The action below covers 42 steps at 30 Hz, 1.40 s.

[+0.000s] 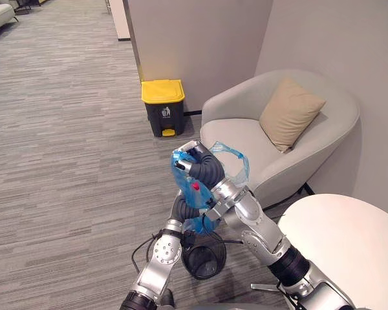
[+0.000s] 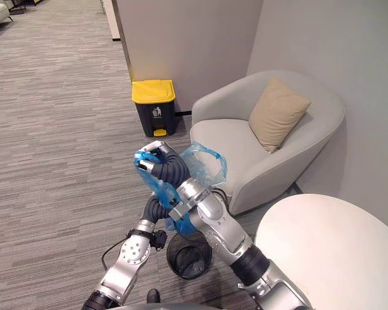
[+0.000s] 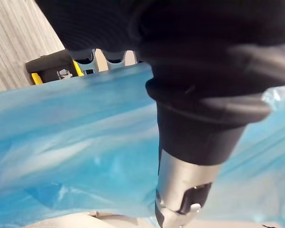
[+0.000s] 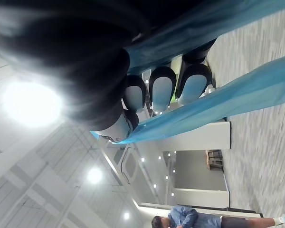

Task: Gather rubbish on tea table into small bin, then transfer packed bag to large trash can.

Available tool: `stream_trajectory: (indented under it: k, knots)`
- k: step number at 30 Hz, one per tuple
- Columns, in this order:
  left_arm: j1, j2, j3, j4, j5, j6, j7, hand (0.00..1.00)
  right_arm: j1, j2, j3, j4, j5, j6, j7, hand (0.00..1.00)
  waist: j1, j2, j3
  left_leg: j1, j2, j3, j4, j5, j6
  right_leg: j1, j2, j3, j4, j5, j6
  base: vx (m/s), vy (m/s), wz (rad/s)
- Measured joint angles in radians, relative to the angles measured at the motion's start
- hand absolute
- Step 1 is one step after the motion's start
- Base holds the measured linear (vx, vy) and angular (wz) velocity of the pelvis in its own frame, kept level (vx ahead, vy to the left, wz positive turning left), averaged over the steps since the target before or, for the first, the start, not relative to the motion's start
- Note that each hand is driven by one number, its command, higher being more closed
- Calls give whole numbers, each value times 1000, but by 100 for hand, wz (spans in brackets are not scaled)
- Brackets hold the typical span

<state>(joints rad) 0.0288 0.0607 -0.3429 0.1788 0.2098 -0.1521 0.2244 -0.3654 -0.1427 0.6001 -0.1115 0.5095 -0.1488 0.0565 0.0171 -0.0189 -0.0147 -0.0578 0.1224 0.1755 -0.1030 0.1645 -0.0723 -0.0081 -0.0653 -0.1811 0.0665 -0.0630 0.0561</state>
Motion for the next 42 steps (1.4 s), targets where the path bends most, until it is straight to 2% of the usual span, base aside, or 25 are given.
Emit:
stream_trajectory:
  k: [10, 19, 23, 24, 34, 42]
  knots:
    - [-17, 1, -16, 133, 3, 32, 10, 0, -40, -3, 47, 9, 1, 5, -35, 100, -1, -7, -6, -7, 11, 3, 0, 0, -1, 2, 12, 5, -22, 15, -6, 1, 0, -1]
    - [-40, -1, -17, 176, 1, 34, 26, 0, -96, -7, 50, 9, 40, 22, -35, 100, 0, -10, -8, -7, 17, -1, 5, 2, -4, 5, 19, 3, -27, 18, -8, 1, 0, -1]
    - [-57, -1, -18, 185, -1, 36, 47, 0, -131, -1, 94, 9, 68, 22, -33, 100, 0, -16, -12, -7, 18, -3, 5, 3, -5, 7, 20, 1, -27, 18, -9, 0, 0, 0]
    - [-57, -1, -18, 186, -1, 36, 52, 100, -138, 0, 102, 9, 74, 21, -34, 100, 0, -18, -14, -7, 18, -3, 5, 3, -5, 7, 20, 1, -28, 18, -9, 0, 0, 0]
    - [-142, -3, -21, 225, -24, 46, 126, 100, -189, 25, 168, 9, 120, 21, -32, 100, -1, -25, -18, -2, 18, -10, 4, 4, -6, 18, 21, -5, -30, 18, -9, 0, 4, 1]
    - [-142, -3, -17, 225, -86, 47, 128, 100, -189, 26, 183, 9, 149, 20, -30, 100, -2, -25, -18, 0, 18, -8, 3, 4, -6, 18, 21, -4, -30, 18, -9, 0, 0, 0]
